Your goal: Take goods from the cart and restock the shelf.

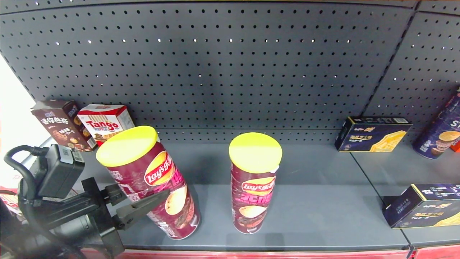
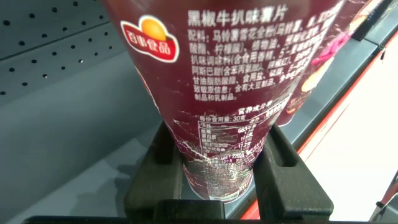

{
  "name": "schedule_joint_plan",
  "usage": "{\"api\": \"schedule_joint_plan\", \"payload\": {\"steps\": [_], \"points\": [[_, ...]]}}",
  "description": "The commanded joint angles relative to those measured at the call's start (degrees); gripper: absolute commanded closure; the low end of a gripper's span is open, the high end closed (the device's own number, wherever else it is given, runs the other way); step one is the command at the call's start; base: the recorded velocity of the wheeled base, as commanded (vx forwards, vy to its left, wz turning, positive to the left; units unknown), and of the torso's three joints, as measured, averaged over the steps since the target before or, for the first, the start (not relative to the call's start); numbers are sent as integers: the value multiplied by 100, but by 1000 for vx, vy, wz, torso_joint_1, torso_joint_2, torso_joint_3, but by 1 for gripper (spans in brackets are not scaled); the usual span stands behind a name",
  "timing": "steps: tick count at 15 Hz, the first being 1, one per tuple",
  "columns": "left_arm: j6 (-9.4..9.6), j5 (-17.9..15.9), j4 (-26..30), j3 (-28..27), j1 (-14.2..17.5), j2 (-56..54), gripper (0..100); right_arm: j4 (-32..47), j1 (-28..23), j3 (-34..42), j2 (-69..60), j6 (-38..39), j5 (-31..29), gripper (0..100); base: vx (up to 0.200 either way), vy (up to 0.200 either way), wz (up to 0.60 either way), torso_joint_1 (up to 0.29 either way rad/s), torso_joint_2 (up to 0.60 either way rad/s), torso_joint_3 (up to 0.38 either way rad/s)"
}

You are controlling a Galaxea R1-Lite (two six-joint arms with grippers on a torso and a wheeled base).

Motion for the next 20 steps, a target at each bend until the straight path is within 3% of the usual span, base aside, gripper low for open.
{"api": "schedule_joint_plan", "payload": {"steps": [1, 2, 3, 4, 10, 13, 18, 20], "points": [[2, 6, -9, -18, 13, -110, 100, 12, -1, 16, -111, -19, 25, 0, 0, 0, 0, 0, 0, 0], [2, 6, -9, -18, 13, -128, 100, 12, 43, 16, -111, -55, 236, 0, 0, 0, 0, 0, 0, 0], [2, -3, -9, -9, 4, -136, 100, 214, 377, 16, -340, -63, 887, 0, 0, 0, 0, 0, 0, 0], [2, -12, -9, -27, -5, -136, 100, 398, 526, -11, -551, -81, 1027, 0, 0, 0, 0, 0, 0, 0], [20, -38, 61, -282, -93, -128, 100, 372, 421, -2, -630, -19, 992, 0, 0, 0, 0, 0, 0, 0], [11, -284, 210, -466, 4, -48, 100, 372, 421, -2, -630, -19, 983, 0, 0, 0, 0, 0, 0, 0], [55, -337, 2258, -1855, -31, -207, 100, 372, 421, -2, -630, -19, 992, 0, 0, 0, 0, 0, 0, 0], [160, -328, 2364, -2075, 57, -57, 100, 372, 421, -2, -630, -19, 983, 0, 0, 0, 0, 0, 0, 0]]}}
